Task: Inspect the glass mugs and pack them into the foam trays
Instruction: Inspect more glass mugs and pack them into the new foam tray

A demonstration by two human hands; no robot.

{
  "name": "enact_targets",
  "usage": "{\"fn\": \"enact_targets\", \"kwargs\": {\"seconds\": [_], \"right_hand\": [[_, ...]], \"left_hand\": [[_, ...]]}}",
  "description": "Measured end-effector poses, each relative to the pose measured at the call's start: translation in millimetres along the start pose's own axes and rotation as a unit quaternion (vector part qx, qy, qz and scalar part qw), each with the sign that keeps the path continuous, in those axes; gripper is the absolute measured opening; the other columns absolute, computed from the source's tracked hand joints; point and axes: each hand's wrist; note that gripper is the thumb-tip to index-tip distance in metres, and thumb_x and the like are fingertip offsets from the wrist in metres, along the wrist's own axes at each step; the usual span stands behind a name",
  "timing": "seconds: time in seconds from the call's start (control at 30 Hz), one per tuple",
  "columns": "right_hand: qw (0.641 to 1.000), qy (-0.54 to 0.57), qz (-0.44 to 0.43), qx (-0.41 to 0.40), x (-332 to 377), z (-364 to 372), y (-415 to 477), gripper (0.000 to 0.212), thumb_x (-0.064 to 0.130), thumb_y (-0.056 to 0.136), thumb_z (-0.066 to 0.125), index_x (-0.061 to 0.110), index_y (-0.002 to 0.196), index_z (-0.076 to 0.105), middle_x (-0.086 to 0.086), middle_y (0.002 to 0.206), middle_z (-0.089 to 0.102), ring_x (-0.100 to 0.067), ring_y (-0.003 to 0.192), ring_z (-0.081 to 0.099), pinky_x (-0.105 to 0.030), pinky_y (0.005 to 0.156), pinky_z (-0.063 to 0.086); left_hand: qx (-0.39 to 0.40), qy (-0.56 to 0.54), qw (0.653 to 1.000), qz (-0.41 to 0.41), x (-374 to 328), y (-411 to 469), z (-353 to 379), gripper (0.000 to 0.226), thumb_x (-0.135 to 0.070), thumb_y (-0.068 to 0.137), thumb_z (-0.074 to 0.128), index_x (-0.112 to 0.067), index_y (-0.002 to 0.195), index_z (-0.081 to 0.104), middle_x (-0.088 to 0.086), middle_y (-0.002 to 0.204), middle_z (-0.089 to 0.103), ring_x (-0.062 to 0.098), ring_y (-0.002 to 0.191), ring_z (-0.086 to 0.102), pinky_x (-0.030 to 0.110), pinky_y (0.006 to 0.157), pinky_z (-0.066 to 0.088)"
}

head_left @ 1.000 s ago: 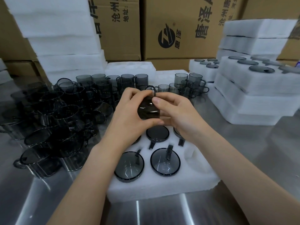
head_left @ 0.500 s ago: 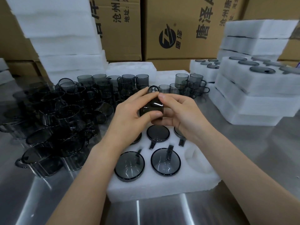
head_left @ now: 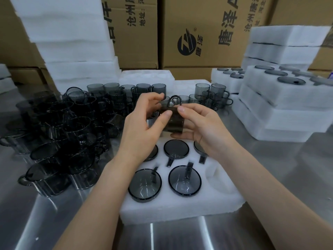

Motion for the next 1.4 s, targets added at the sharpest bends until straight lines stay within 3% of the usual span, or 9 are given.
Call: {"fn": "enact_targets", "kwargs": {"seconds": [0.17, 0.4, 0.53, 0.67, 0.77, 0.9, 1.07, 1.23, 1.4], "right_hand": [[0.999, 0.026, -0.024, -0.022, -2.6, -0.9, 0.8, 0.022, 0.018, 0.086, 0.07, 0.005, 0.098, 0.057, -0.019, 0.103, 0.066, -0.025, 0.087, 0.071, -0.042, 0.069, 0.06], [0.998, -0.047, -0.05, 0.001, -5.6, -2.7, -0.8, 0.04, 0.026, 0.068, 0.079, 0.013, 0.103, 0.064, -0.015, 0.106, 0.064, -0.028, 0.098, 0.068, -0.041, 0.073, 0.059], [0.992, -0.108, -0.06, -0.004, -3.8, -1.7, -1.7, 0.043, 0.031, 0.066, 0.078, 0.016, 0.102, 0.059, -0.013, 0.103, 0.064, -0.026, 0.09, 0.069, -0.046, 0.069, 0.061], [0.983, -0.159, -0.087, -0.013, -2.5, -2.2, -2.2, 0.029, 0.036, 0.079, 0.073, 0.019, 0.098, 0.059, -0.009, 0.095, 0.061, -0.013, 0.06, 0.063, -0.031, 0.046, 0.055], [0.991, -0.103, -0.083, -0.016, -2.1, -3.8, -1.1, 0.026, 0.041, 0.077, 0.069, 0.018, 0.085, 0.061, -0.007, 0.084, 0.065, -0.016, 0.056, 0.062, -0.027, 0.043, 0.051], [0.998, -0.03, -0.062, 0.008, -1.6, -5.8, 0.9, 0.025, 0.036, 0.082, 0.064, 0.011, 0.086, 0.06, -0.007, 0.081, 0.069, -0.021, 0.058, 0.066, -0.025, 0.047, 0.053], [0.996, 0.034, -0.062, 0.061, -1.1, -7.0, 1.0, 0.024, 0.018, 0.088, 0.06, 0.008, 0.109, 0.066, -0.01, 0.095, 0.071, -0.021, 0.073, 0.068, -0.027, 0.061, 0.057], [0.991, 0.023, -0.065, 0.118, -0.3, -4.2, 1.0, 0.045, 0.007, 0.082, 0.064, 0.004, 0.127, 0.059, -0.012, 0.11, 0.062, -0.019, 0.082, 0.068, -0.028, 0.07, 0.058], [0.988, -0.067, -0.093, 0.108, -2.0, -0.1, -2.9, 0.051, 0.007, 0.076, 0.076, 0.016, 0.124, 0.061, 0.0, 0.113, 0.065, -0.02, 0.086, 0.066, -0.037, 0.076, 0.057]], "left_hand": [[-0.002, 0.109, 0.994, 0.022, 0.2, -0.5, -0.2, 0.047, -0.042, 0.076, 0.073, -0.028, 0.118, 0.057, -0.013, 0.113, 0.058, 0.0, 0.103, 0.055, 0.01, 0.086, 0.042], [0.038, 0.13, 0.991, 0.006, 3.2, 1.5, 0.5, 0.07, -0.03, 0.069, 0.087, -0.025, 0.131, 0.055, -0.009, 0.119, 0.059, -0.005, 0.106, 0.052, 0.006, 0.091, 0.039], [0.035, 0.106, 0.994, 0.015, -0.4, -0.1, 0.7, 0.062, -0.029, 0.066, 0.089, -0.024, 0.123, 0.063, -0.008, 0.113, 0.064, 0.006, 0.103, 0.06, 0.018, 0.091, 0.047], [0.034, 0.074, 0.997, 0.009, -3.0, -1.2, 0.8, 0.058, -0.029, 0.067, 0.088, -0.024, 0.12, 0.065, -0.009, 0.111, 0.066, 0.006, 0.101, 0.062, 0.025, 0.092, 0.05], [0.033, 0.049, 0.998, -0.002, -3.6, -1.1, 0.5, 0.056, -0.034, 0.067, 0.088, -0.029, 0.118, 0.065, -0.012, 0.108, 0.068, 0.005, 0.099, 0.064, 0.03, 0.092, 0.052], [0.023, -0.012, 0.999, -0.045, -2.2, -0.1, 0.3, 0.048, -0.038, 0.07, 0.079, -0.036, 0.116, 0.065, -0.015, 0.105, 0.071, 0.004, 0.1, 0.066, 0.032, 0.093, 0.054], [0.011, -0.076, 0.995, -0.068, -1.0, 2.9, -2.4, 0.04, -0.032, 0.079, 0.072, -0.023, 0.118, 0.066, -0.003, 0.109, 0.072, 0.011, 0.103, 0.067, 0.031, 0.091, 0.054], [-0.005, -0.141, 0.986, -0.089, -1.7, 3.8, -3.8, 0.021, -0.015, 0.092, 0.064, -0.013, 0.113, 0.067, 0.005, 0.104, 0.071, 0.009, 0.094, 0.068, 0.017, 0.072, 0.052], [-0.015, -0.155, 0.982, -0.104, 0.2, 5.1, -3.4, 0.016, -0.016, 0.096, 0.058, -0.013, 0.108, 0.068, 0.003, 0.097, 0.071, 0.009, 0.088, 0.068, 0.018, 0.068, 0.053]]}}
Point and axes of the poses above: each hand's wrist, its own y-axis towards the middle knuckle, its own z-axis out of the palm, x = y × z
